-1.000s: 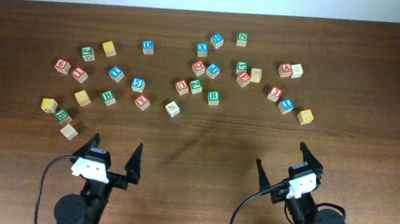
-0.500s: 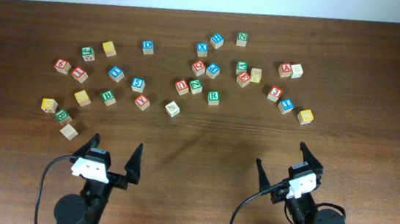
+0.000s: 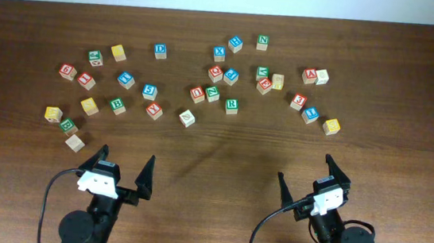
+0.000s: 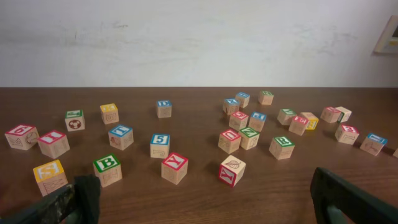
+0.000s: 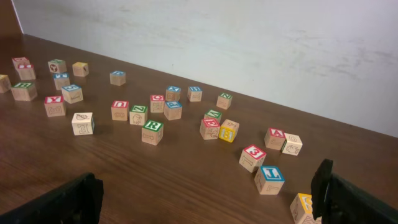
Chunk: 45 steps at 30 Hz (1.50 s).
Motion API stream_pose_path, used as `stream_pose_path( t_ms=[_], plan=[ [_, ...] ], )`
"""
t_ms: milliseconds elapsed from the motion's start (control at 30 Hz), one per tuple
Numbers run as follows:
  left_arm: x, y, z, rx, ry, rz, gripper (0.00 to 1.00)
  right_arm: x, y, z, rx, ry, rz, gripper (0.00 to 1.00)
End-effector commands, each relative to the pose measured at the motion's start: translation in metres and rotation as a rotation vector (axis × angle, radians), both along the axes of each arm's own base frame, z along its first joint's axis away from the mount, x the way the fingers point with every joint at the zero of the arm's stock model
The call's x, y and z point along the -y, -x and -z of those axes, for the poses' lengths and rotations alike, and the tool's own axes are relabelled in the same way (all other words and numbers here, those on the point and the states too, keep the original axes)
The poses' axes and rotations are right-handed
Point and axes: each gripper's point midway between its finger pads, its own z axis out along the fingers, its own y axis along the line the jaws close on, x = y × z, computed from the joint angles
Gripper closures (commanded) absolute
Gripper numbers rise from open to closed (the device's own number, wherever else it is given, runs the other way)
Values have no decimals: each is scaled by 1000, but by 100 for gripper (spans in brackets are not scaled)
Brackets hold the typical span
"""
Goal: Spell out RSS
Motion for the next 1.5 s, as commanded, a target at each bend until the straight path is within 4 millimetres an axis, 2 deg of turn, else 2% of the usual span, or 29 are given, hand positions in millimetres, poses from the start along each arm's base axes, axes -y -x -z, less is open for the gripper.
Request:
stream_pose_path(
  t_ms=[0,67,167,267,367,400,433,500,567,600,733,767,800,867,967,1067,1167,1233,1333,1467],
  plan=[
    [-2,-1,3,-3,-19,-8,1,2,-1,3,-6,-13,13,2],
    [-2,-1,3,0,-19,-8,1,2,-1,3,-6,-13,13,2],
    [29,9,-3,11,6,178,1,2,-1,3,-6,-13,13,2],
    [30,12,-6,-53,60,182,1,2,-1,3,-6,-13,13,2],
    [29,14,-41,-80,49,177,1,2,-1,3,-6,-13,13,2],
    [29,11,-59,-87,17,180,1,2,-1,3,-6,-13,13,2],
    [30,8,-69,-101,-3,183,1,2,-1,3,-6,-12,13,2],
    [29,-4,-82,-168,-23,180,1,2,-1,3,-6,-13,13,2],
    [28,-22,-86,-288,-24,165,1,2,-1,3,-6,-13,13,2],
    [31,-35,-83,-368,-32,170,1,2,-1,3,-6,-13,13,2],
    [66,-79,-65,-598,-178,210,1,2,-1,3,-6,-12,13,2],
    [80,-89,-58,-639,-241,206,1,2,-1,3,-6,-13,13,2],
    [104,-100,-47,-672,-314,218,1,2,-1,3,-6,-13,13,2],
    [136,-109,-27,-717,-365,278,1,2,-1,3,-6,-13,13,2],
    [180,-117,18,-799,-369,406,1,2,-1,3,-6,-13,13,2],
    [205,-123,47,-839,-310,493,1,2,-1,3,-6,-13,13,2],
    [217,-136,49,-857,-152,437,1,2,-1,3,-6,-12,13,2],
    [210,-148,49,-874,-68,308,1,2,-1,3,-6,-13,13,2],
    [203,-168,41,-854,-57,188,0,2,-1,3,-6,-13,13,2],
    [211,-201,44,-905,-125,112,0,2,-1,3,-6,-13,13,2]
  ],
)
